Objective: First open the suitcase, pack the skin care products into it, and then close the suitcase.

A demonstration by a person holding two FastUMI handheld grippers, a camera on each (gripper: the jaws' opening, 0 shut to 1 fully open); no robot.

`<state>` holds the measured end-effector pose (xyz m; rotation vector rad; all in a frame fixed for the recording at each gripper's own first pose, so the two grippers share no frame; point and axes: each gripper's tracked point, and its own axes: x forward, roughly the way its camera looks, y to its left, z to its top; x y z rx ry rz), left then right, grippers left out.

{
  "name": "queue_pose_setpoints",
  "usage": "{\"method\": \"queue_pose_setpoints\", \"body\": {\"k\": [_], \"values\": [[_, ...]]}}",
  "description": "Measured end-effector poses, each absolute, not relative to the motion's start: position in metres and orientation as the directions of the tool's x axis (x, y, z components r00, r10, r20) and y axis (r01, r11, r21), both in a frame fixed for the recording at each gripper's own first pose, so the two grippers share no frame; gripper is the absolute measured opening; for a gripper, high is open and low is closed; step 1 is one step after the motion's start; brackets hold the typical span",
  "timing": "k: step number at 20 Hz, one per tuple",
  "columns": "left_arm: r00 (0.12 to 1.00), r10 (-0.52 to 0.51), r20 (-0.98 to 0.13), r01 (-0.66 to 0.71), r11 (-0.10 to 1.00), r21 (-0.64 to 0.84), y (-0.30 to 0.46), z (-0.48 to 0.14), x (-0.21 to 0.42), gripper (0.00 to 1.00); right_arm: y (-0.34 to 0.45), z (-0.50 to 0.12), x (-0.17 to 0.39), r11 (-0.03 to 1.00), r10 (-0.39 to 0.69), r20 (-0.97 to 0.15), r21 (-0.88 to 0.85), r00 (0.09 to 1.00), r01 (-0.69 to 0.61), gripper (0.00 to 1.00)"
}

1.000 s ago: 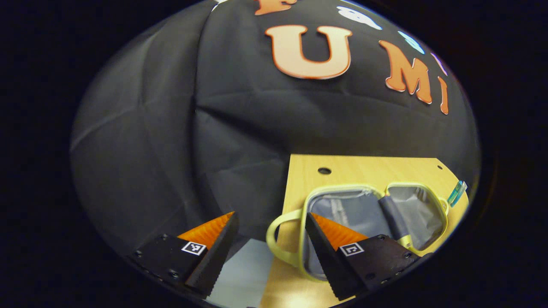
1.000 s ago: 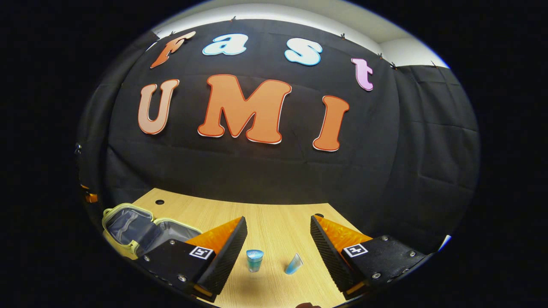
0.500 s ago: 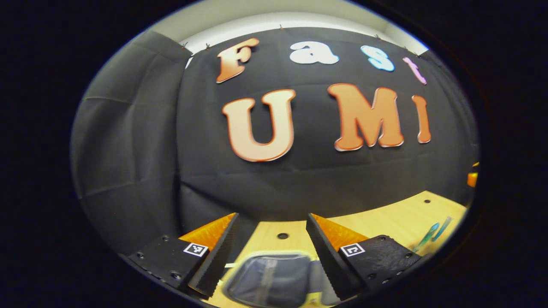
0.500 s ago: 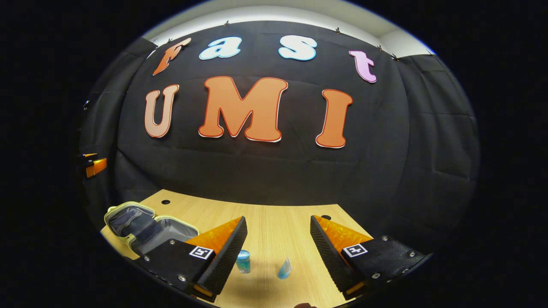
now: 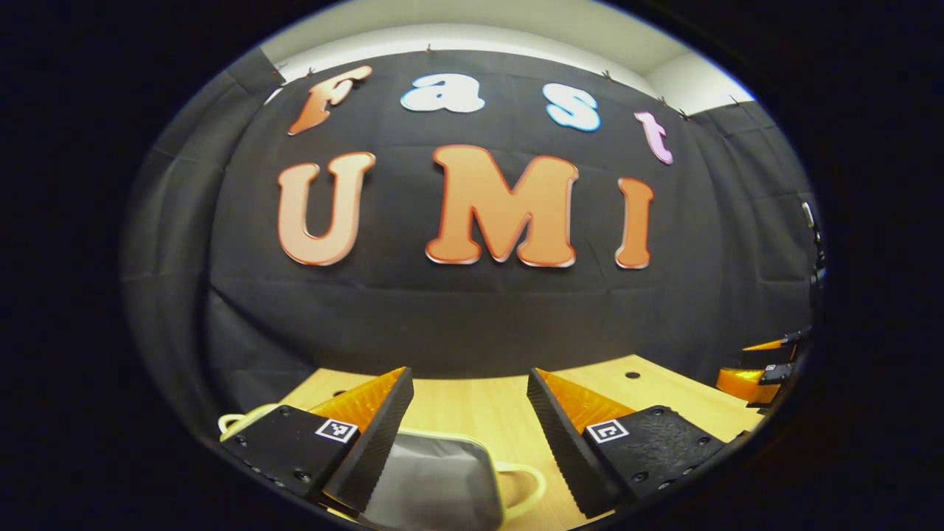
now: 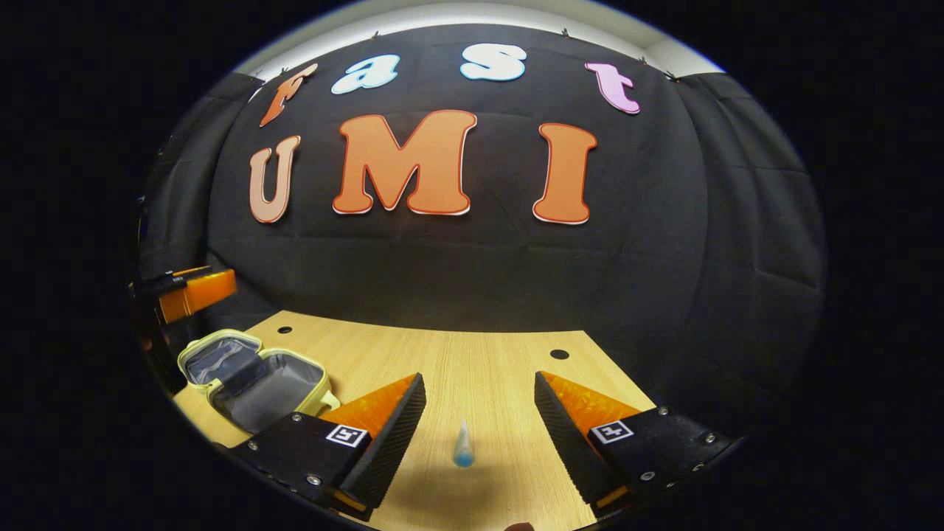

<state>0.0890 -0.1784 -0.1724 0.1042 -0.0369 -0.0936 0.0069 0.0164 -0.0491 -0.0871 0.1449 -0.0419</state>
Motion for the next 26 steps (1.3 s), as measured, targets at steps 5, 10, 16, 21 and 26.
{"method": "queue_pose_setpoints", "body": {"k": [5, 10, 16, 21, 26], "values": [[0.985, -0.167, -0.053, 0.173, 0.973, 0.153, -0.257, -0.242, 0.086, 0.96, 0.003, -0.078, 0.011, 0.998, -0.021, -0.192, -0.063, 0.981, 0.009, 0.95], [0.959, -0.247, -0.136, 0.263, 0.959, 0.110, -0.314, -0.317, 0.087, 0.97, -0.020, -0.104, 0.011, 0.997, -0.034, -0.241, -0.074, 0.970, 0.017, 0.94], [0.939, -0.269, -0.213, 0.301, 0.944, 0.138, -0.353, -0.390, 0.107, 0.96, -0.048, -0.128, 0.007, 0.994, -0.058, -0.287, -0.107, 0.956, 0.028, 0.95], [0.943, -0.219, -0.251, 0.256, 0.959, 0.124, -0.356, -0.427, 0.138, 0.96, -0.064, -0.138, 0.005, 0.991, -0.077, -0.303, -0.131, 0.950, 0.039, 0.95], [0.937, -0.182, -0.298, 0.220, 0.971, 0.099, -0.354, -0.454, 0.163, 0.96, -0.073, -0.146, 0.006, 0.991, -0.084, -0.317, -0.125, 0.945, 0.046, 0.95]]}}
